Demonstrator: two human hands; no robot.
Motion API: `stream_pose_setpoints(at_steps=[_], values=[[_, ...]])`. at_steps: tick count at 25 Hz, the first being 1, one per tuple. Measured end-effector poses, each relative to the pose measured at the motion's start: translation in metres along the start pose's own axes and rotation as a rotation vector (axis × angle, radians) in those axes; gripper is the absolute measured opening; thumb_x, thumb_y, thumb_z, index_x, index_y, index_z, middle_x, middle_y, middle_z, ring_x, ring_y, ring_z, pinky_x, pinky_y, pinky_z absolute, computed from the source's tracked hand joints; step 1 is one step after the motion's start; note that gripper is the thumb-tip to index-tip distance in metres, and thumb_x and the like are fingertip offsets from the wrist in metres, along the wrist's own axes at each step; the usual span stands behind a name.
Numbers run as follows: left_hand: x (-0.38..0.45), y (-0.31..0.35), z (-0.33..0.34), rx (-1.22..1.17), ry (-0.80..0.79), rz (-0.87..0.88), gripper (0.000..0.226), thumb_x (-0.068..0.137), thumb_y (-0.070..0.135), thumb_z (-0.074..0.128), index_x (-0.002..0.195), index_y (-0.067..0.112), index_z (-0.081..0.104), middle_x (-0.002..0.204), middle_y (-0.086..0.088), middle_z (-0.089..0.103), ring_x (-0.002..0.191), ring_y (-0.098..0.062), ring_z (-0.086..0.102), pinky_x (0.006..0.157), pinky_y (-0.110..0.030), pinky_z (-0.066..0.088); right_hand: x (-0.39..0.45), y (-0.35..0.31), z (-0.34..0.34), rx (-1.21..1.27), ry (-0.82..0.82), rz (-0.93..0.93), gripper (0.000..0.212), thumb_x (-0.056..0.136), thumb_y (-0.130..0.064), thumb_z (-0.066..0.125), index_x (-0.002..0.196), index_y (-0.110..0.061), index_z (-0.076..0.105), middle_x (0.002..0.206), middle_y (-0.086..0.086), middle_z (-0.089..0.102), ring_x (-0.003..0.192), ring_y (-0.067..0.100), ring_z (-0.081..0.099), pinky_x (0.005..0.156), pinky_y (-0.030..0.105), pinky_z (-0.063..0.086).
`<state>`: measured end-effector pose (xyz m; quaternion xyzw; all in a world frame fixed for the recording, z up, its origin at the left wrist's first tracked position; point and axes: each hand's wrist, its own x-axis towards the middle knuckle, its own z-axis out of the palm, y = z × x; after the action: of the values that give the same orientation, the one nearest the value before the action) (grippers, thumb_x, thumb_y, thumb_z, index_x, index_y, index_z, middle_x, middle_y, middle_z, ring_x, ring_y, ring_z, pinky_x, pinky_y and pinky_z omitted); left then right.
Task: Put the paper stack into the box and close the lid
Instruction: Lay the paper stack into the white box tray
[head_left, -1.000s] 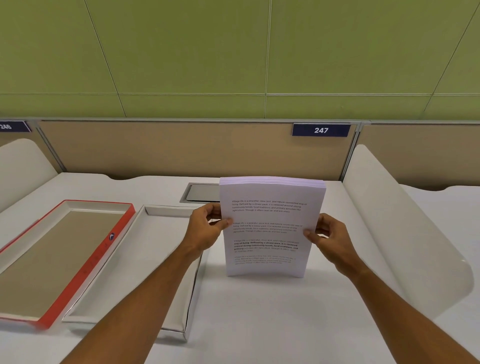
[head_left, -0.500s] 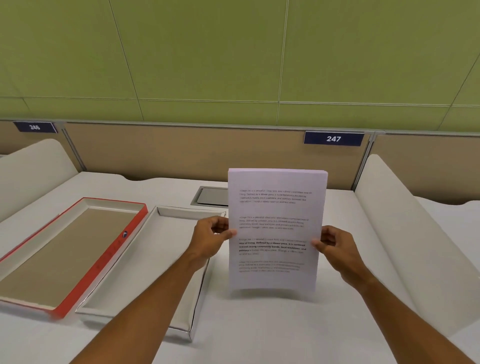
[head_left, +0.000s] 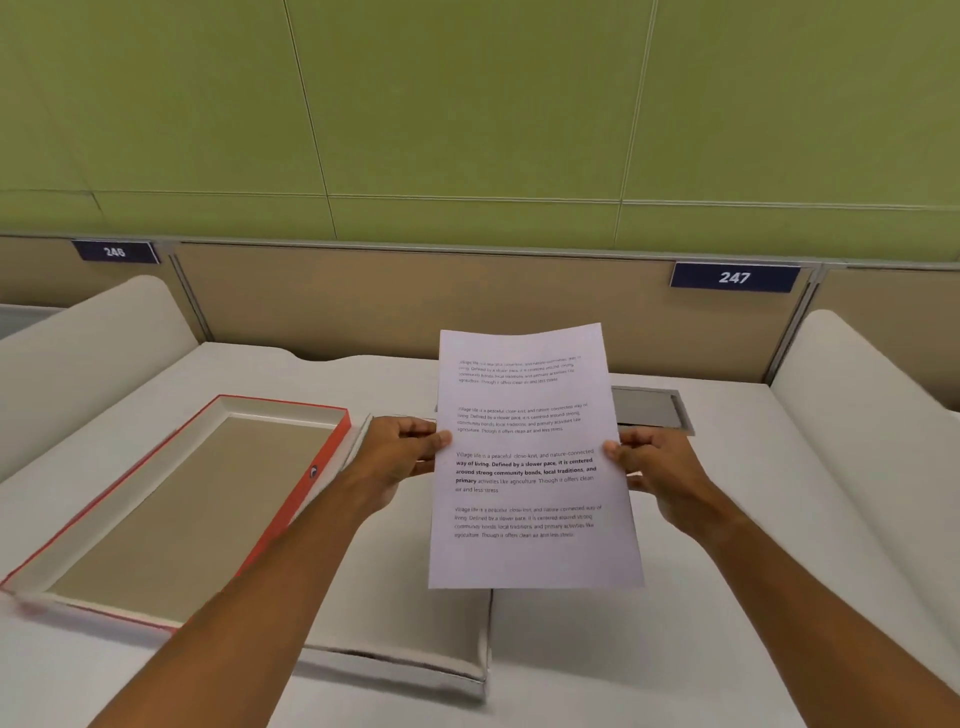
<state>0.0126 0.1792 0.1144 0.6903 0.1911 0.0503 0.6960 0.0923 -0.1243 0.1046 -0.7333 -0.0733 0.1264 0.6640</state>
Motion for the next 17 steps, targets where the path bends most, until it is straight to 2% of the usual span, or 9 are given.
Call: stream_pose_setpoints(at_steps=[3, 5, 6, 8, 9, 11, 14, 17], values=[[0.016, -0.012, -0.044, 0.007, -0.007, -0.075, 0.007, 0.082, 0.002, 0.072, 0.088, 0.002, 0.068, 0.094, -0.017, 0.076, 0.076, -0.022, 0.074, 0.063, -0.027, 0.06, 0.01, 0.011, 0.053, -0.068, 0.051, 0.125, 0.015, 0.09, -0.01, 0.067, 0.082, 0.002, 0.072, 0.077, 0.005, 0.079, 0.064, 0.016, 0.074, 0.052, 0.022, 0.055], [0.028, -0.022, -0.07, 0.007, 0.034, -0.131, 0.026, 0.079, -0.004, 0.074, 0.07, 0.014, 0.057, 0.08, -0.015, 0.076, 0.067, -0.022, 0.074, 0.061, -0.031, 0.06, 0.016, 0.019, 0.086, -0.111, 0.08, 0.203, 0.022, 0.089, -0.01, 0.067, 0.079, 0.009, 0.064, 0.08, 0.011, 0.076, 0.064, 0.018, 0.074, 0.049, 0.022, 0.056], [0.032, -0.028, -0.08, 0.003, 0.05, -0.169, 0.03, 0.077, -0.006, 0.075, 0.067, 0.015, 0.055, 0.077, -0.015, 0.077, 0.066, -0.023, 0.074, 0.06, -0.033, 0.06, 0.017, 0.022, 0.1, -0.118, 0.1, 0.24, 0.02, 0.089, -0.009, 0.068, 0.076, 0.005, 0.061, 0.08, 0.015, 0.073, 0.063, 0.019, 0.073, 0.049, 0.023, 0.056], [0.044, -0.039, -0.099, 0.022, 0.045, -0.262, 0.014, 0.075, -0.006, 0.076, 0.077, 0.002, 0.065, 0.084, -0.02, 0.077, 0.068, -0.025, 0.076, 0.058, -0.032, 0.06, 0.019, 0.032, 0.127, -0.118, 0.136, 0.288, 0.028, 0.087, -0.004, 0.068, 0.065, -0.001, 0.051, 0.075, 0.017, 0.064, 0.06, 0.019, 0.069, 0.047, 0.025, 0.056], [0.049, -0.043, -0.107, 0.034, 0.039, -0.302, 0.014, 0.075, -0.006, 0.076, 0.086, -0.006, 0.066, 0.086, -0.022, 0.077, 0.069, -0.026, 0.076, 0.056, -0.031, 0.06, 0.021, 0.036, 0.138, -0.116, 0.159, 0.314, 0.032, 0.086, -0.002, 0.069, 0.061, -0.003, 0.049, 0.074, 0.017, 0.063, 0.059, 0.02, 0.069, 0.046, 0.025, 0.055], [0.059, -0.05, -0.119, 0.078, 0.06, -0.36, 0.026, 0.075, -0.006, 0.076, 0.096, -0.013, 0.064, 0.087, -0.022, 0.076, 0.07, -0.027, 0.076, 0.056, -0.033, 0.061, 0.024, 0.041, 0.159, -0.139, 0.201, 0.389, 0.029, 0.085, 0.001, 0.069, 0.06, -0.003, 0.053, 0.071, 0.015, 0.066, 0.056, 0.02, 0.07, 0.045, 0.027, 0.056], [0.068, -0.063, -0.131, 0.178, 0.061, -0.396, 0.033, 0.073, -0.005, 0.079, 0.101, -0.011, 0.063, 0.094, -0.023, 0.074, 0.078, -0.031, 0.075, 0.067, -0.043, 0.063, 0.025, 0.05, 0.182, -0.221, 0.226, 0.485, 0.009, 0.085, -0.002, 0.067, 0.078, 0.0, 0.06, 0.078, 0.014, 0.073, 0.066, 0.025, 0.073, 0.054, 0.033, 0.061], [0.071, -0.07, -0.136, 0.317, 0.064, -0.396, 0.041, 0.071, 0.002, 0.083, 0.103, -0.007, 0.06, 0.102, -0.021, 0.072, 0.089, -0.032, 0.071, 0.075, -0.045, 0.061, 0.026, 0.055, 0.194, -0.281, 0.201, 0.517, 0.012, 0.086, -0.007, 0.066, 0.093, 0.0, 0.06, 0.085, 0.015, 0.075, 0.074, 0.029, 0.074, 0.058, 0.035, 0.062]])
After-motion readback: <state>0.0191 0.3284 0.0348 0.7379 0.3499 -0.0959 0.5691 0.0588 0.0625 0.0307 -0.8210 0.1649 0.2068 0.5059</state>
